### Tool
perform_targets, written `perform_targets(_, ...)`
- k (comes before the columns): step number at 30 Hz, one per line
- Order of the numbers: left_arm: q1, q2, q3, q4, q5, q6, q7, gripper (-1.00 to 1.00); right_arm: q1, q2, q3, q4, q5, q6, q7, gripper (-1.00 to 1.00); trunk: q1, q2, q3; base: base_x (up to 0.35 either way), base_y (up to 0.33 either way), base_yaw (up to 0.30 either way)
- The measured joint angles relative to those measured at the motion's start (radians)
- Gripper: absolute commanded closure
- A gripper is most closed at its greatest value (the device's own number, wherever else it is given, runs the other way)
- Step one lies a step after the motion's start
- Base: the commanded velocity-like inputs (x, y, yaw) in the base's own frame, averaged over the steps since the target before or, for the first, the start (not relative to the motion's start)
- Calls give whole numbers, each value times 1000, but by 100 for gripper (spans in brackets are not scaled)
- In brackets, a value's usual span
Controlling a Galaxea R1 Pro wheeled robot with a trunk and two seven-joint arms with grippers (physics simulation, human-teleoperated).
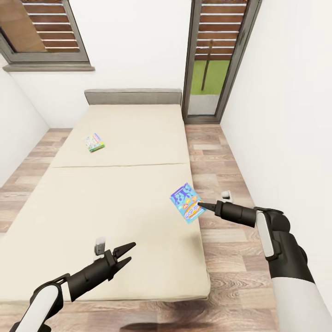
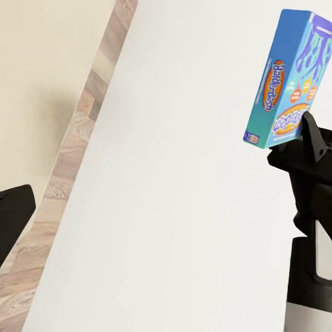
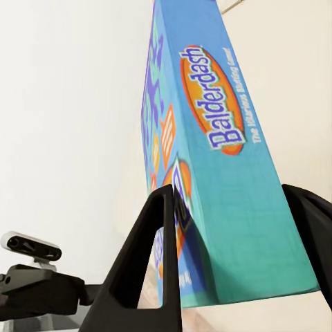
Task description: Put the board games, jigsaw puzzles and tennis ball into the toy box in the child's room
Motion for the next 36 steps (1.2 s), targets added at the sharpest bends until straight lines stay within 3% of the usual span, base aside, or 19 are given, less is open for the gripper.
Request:
perform_targets(10,0,-3,0,2,-1,-1,3,-100,3,1,1,-12,-2,0,-5,100,-38,70,47,0,0,0)
perform_targets(23,0,-9,0,3,-36,-1,4,-100,10,1,1,-40,-3,0,-5,100,-88,161,109,0,0,0)
perform_targets(36,0,-9,0,3,-43,-1,5,-100,20,1,0,-69,-2,0,-5,100,-138,252,171,0,0,0)
